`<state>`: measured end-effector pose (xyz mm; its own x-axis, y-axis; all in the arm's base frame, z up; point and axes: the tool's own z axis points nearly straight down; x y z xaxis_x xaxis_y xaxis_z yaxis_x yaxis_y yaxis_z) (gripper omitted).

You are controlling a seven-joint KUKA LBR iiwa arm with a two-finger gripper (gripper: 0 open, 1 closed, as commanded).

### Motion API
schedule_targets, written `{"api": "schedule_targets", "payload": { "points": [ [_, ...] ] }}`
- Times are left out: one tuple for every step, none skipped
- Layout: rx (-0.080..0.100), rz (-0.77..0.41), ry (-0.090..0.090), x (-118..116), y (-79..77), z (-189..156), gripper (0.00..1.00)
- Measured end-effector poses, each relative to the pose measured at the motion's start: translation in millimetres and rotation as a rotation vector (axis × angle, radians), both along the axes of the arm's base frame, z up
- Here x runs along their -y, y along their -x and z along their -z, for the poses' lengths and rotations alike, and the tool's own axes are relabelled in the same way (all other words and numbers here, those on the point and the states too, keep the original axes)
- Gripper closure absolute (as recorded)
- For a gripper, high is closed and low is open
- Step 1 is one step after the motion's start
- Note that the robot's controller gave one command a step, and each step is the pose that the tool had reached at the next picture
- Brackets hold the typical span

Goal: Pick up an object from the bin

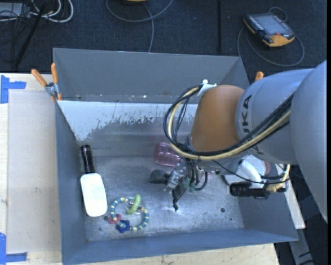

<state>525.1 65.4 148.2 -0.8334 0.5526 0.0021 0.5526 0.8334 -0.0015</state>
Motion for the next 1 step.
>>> {"api": "schedule_targets", "payload": {
  "points": [
    [0.004,-0.001,-0.001,0.1,-0.4,-9.3,1.00]
  ]
}}
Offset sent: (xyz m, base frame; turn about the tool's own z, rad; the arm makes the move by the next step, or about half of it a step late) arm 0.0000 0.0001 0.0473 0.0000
